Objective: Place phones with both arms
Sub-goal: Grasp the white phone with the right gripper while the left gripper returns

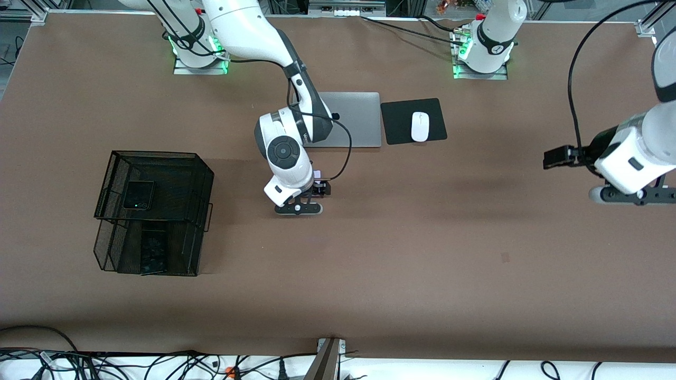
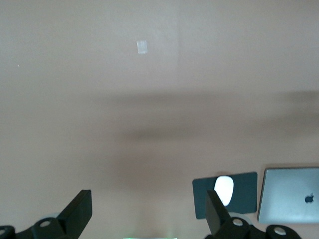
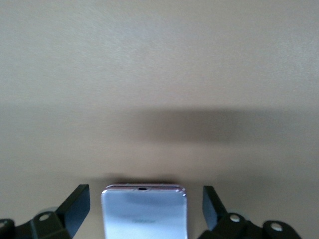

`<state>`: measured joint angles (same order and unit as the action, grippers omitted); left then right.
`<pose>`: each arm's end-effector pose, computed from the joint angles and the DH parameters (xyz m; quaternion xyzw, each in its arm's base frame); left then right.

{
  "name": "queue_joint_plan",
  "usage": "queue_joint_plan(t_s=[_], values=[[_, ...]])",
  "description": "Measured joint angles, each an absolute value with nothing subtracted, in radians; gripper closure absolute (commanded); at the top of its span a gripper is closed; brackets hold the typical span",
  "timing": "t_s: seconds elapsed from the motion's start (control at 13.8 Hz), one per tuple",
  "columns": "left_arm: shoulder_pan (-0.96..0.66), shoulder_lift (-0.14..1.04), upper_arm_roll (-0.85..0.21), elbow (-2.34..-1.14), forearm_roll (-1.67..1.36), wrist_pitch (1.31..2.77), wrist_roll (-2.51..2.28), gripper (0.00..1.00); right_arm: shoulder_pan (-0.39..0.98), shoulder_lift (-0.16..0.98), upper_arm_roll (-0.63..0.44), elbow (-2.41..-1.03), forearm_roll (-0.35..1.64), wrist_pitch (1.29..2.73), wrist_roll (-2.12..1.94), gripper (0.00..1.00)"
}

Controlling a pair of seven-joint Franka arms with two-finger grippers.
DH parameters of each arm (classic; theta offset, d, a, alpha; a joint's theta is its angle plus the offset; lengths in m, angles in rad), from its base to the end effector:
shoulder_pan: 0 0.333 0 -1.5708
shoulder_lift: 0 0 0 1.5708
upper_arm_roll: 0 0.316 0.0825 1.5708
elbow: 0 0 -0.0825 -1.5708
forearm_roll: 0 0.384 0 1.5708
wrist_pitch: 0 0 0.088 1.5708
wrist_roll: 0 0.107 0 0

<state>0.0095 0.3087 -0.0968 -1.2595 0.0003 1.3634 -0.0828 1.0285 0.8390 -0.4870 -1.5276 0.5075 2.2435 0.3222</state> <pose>0.6209 -0.0445 0.5706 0.9947 -0.0015 -0.1024 0.0060 0.5663 0.4206 0.1986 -0.9997 -0.0172 0.0088 0.0149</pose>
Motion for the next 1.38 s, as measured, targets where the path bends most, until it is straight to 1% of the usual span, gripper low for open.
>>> queue_joint_plan(t_s=[0.15,0.29,1.09,1.16,1.23,1.31,1.38], values=[[0.011,0.255,-0.099,-1.315,0.000,1.372,-0.078,0.00,1.024,0.839,-0.489,-1.537,0.508,2.243,0.234,0.00],[0.013,0.231,-0.099,-1.342,0.000,1.380,-0.075,0.00,1.023,0.839,-0.488,-1.548,0.519,2.243,0.199,0.00],[0.026,0.219,-0.099,-1.359,0.000,1.389,-0.053,0.00,1.029,0.839,-0.452,-1.572,0.555,2.241,0.195,0.00],[0.027,0.212,-0.093,-1.365,0.000,1.387,-0.024,0.00,1.030,0.839,-0.451,-1.577,0.555,2.241,0.194,0.02],[0.028,0.202,-0.087,-1.374,0.000,1.387,0.001,0.00,1.032,0.839,-0.450,-1.583,0.555,2.241,0.194,0.09],[0.028,0.191,-0.081,-1.385,0.000,1.387,0.017,0.00,1.035,0.839,-0.450,-1.588,0.555,2.242,0.194,0.35],[0.028,0.179,-0.078,-1.399,0.000,1.387,0.027,0.00,1.036,0.838,-0.451,-1.589,0.554,2.245,0.193,0.68]])
